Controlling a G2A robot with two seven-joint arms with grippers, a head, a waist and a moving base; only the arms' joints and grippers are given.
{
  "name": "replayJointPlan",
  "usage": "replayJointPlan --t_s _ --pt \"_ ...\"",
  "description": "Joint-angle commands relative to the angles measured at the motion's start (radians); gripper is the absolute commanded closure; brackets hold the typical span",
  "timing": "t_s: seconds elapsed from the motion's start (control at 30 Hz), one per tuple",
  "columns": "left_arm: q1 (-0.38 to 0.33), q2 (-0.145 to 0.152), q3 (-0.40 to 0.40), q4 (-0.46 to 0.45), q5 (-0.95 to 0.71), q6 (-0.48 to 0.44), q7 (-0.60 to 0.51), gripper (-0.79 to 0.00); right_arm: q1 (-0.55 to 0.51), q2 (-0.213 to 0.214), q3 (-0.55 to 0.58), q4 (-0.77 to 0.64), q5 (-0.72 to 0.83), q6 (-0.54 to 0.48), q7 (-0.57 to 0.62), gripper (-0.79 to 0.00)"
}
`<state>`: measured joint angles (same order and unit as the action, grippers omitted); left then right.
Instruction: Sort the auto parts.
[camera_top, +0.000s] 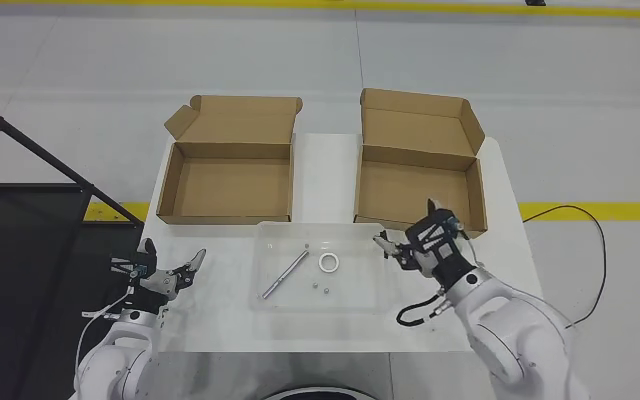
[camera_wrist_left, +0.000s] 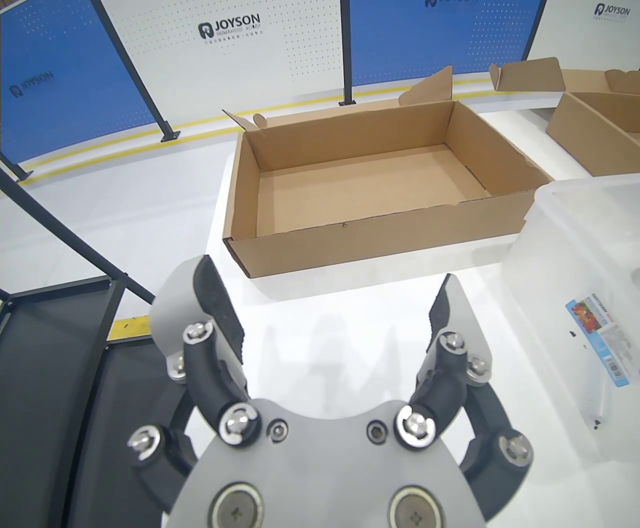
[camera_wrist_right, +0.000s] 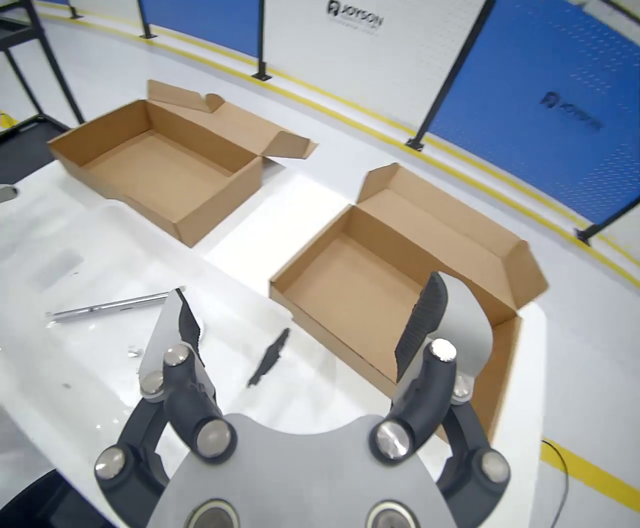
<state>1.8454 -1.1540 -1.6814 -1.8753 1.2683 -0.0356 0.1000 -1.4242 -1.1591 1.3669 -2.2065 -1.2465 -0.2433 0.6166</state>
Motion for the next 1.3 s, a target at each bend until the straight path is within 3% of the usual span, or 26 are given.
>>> replayJointPlan --t_s 0.0,0.3,0.43,0.57,0.7,0.9,1.1,1.27 --pt "0.000 0.000 0.000 0.000 0.000 0.000 0.000 -0.785 0.013 0.000 0.000 -0.007 0.013 -0.004 0.029 -0.785" --pt "0.000 0.000 0.000 0.000 0.000 0.000 0.000 -0.785 0.013 0.000 0.000 -0.007 0.013 -0.004 0.029 -0.785" --pt "0.000 0.000 0.000 0.000 0.000 0.000 0.000 -0.785 -0.027 0.002 -0.001 -0.027 0.001 -0.040 -0.051 -0.785" --pt "0.000 0.000 0.000 0.000 0.000 0.000 0.000 -0.785 -0.015 0.003 -0.044 -0.066 -0.086 -0.039 0.026 -0.785" --pt "0.000 0.000 0.000 0.000 0.000 0.000 0.000 -0.785 0.097 -0.008 -0.173 -0.063 -0.119 -0.040 0.223 -0.785" --pt "0.000 0.000 0.000 0.000 0.000 0.000 0.000 -0.785 0.344 -0.044 -0.380 0.090 -0.039 -0.094 0.458 -0.785" --pt "0.000 0.000 0.000 0.000 0.000 0.000 0.000 -0.785 0.511 -0.086 -0.517 0.237 0.107 -0.084 0.575 -0.785" --pt "0.000 0.000 0.000 0.000 0.000 0.000 0.000 -0.785 0.532 -0.092 -0.527 0.251 0.151 -0.096 0.585 -0.785"
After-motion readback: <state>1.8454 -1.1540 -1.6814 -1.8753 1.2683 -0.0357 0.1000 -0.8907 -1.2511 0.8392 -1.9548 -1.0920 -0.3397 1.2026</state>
